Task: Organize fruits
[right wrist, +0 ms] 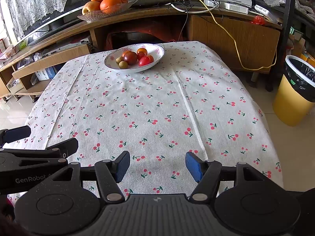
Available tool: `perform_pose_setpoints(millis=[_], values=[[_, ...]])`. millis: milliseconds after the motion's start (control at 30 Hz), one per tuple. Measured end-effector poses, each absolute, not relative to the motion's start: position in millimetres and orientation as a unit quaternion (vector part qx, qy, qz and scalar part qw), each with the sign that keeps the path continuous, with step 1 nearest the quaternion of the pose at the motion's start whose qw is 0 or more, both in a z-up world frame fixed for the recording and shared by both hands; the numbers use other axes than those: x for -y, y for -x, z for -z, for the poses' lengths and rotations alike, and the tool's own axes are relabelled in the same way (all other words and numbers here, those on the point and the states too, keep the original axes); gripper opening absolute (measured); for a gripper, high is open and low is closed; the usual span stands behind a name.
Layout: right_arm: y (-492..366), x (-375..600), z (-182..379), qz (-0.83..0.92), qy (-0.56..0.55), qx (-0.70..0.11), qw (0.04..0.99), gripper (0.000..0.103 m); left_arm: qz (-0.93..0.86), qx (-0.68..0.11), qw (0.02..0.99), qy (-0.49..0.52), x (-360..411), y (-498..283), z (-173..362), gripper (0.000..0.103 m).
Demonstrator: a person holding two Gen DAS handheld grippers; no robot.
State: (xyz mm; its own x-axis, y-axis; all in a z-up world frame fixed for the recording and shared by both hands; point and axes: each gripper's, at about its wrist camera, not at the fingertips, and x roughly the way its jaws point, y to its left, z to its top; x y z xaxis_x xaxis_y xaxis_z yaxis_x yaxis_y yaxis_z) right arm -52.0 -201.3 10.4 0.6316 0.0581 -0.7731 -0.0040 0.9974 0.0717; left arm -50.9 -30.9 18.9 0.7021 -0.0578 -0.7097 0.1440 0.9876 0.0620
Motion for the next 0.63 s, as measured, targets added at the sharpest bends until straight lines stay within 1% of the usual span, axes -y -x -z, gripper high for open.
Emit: perform_pose_setpoints(millis=[633], values=[[49.7, 201.9, -9.9, -0.018, -0.031, -0.428, 0.903, 0.059, 0.053, -0.374, 0.924, -0.059, 32.3, 51.5, -18.7, 0.103]])
